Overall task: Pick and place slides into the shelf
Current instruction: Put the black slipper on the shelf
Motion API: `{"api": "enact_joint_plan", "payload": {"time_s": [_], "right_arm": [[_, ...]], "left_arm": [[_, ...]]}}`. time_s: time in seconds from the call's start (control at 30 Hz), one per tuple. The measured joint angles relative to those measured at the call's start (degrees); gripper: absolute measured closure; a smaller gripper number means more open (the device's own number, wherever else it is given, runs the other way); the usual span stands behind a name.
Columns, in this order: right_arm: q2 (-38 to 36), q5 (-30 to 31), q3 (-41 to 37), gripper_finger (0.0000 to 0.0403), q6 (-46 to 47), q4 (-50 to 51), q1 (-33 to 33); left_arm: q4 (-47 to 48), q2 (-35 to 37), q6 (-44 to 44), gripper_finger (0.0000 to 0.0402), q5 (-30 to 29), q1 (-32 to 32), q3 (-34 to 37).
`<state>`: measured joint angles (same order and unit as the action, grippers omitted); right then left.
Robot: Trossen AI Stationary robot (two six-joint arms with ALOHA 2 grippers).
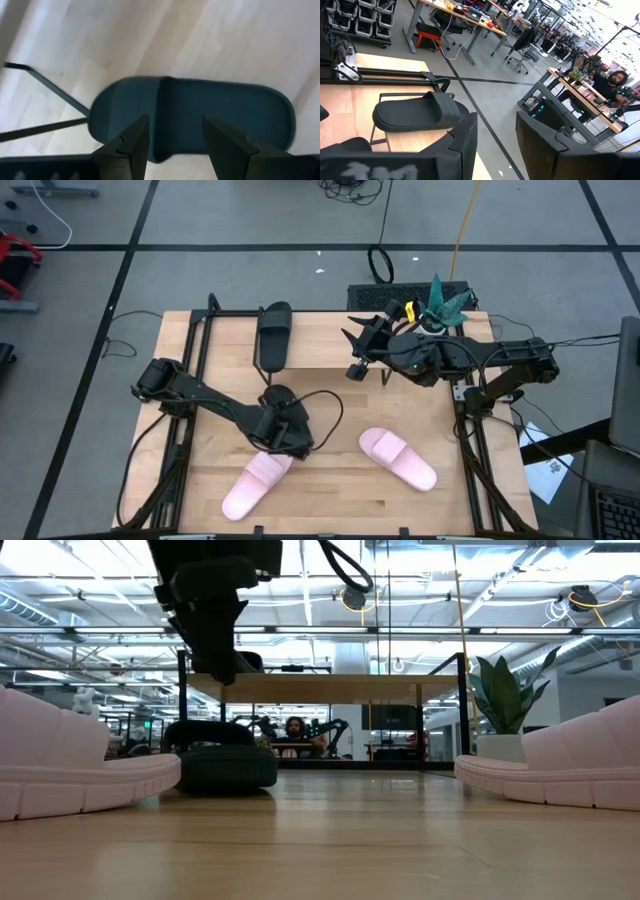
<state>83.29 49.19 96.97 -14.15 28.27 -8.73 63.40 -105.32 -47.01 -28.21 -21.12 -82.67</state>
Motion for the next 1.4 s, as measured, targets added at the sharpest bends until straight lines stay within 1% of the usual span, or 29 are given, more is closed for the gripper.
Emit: {"api": "enact_joint_plan", "payload": {"time_s": [0.07, 0.13, 0.2, 0.3, 0.43, 0.53, 0.73, 0.83, 0.93, 1.03, 1.1, 1.17, 1.27, 1.33, 1.4], "right_arm": [[0.0, 0.0, 0.0, 0.0277, 0.0, 0.0, 0.0], [0.0, 0.0, 0.0, 0.0277, 0.0, 0.0, 0.0], [0.0, 0.0, 0.0, 0.0277, 0.0, 0.2, 0.0], [0.0, 0.0, 0.0, 0.0277, 0.0, 0.6, 0.0], [0.0, 0.0, 0.0, 0.0277, 0.0, 0.7, 0.0], [0.0, 0.0, 0.0, 0.0277, 0.0, 0.7, 0.0], [0.0, 0.0, 0.0, 0.0277, 0.0, 0.7, 0.0], [0.0, 0.0, 0.0, 0.0277, 0.0, 0.7, 0.0], [0.0, 0.0, 0.0, 0.0277, 0.0, 0.7, 0.0], [0.0, 0.0, 0.0, 0.0277, 0.0, 0.8, 0.0], [0.0, 0.0, 0.0, 0.0277, 0.0, 0.8, 0.0], [0.0, 0.0, 0.0, 0.0277, 0.2, 0.8, 0.0], [0.0, 0.0, 0.0, 0.0277, 1.1, 0.8, 0.0], [0.0, 0.0, 0.0, 0.0277, 1.3, 0.8, 0.0], [0.0, 0.0, 0.0, 0.0277, 1.2, 0.7, 0.0]], "left_arm": [[-0.1, 0.0, 2.4, 0.0227, 1.2, -0.2, 0.0], [-0.1, 0.0, 6.8, 0.0227, 3.2, -0.3, 0.0], [0.0, 0.0, 7.3, 0.0227, 3.2, -0.4, 0.0], [0.7, 0.0, 3.3, 0.0227, -2.4, -0.9, 0.0], [0.8, 0.0, 3.3, 0.0227, -7.5, -1.6, 0.0], [0.7, 0.0, 4.0, 0.0227, -10.2, -2.8, 0.0], [-0.5, -2.0, 0.5, 0.0227, -13.3, -4.0, 0.0], [-0.2, -5.2, 0.1, 0.0227, -12.9, -3.9, 0.0], [2.4, -9.5, -0.1, 0.0227, -10.0, -3.5, -0.4], [13.1, -14.0, -4.1, 0.0227, -8.1, -3.3, -4.4], [21.4, -16.4, -8.4, 0.0227, -8.4, -3.3, -8.2], [26.4, -17.9, -11.1, 0.0227, -10.0, -3.3, -11.1], [24.8, -18.5, -11.6, 0.0227, -10.6, -3.2, -13.4], [20.9, -18.4, -10.5, 0.0227, -9.5, -3.1, -13.9], [16.6, -18.5, -7.3, 0.0227, -7.8, -3.1, -14.0]]}}
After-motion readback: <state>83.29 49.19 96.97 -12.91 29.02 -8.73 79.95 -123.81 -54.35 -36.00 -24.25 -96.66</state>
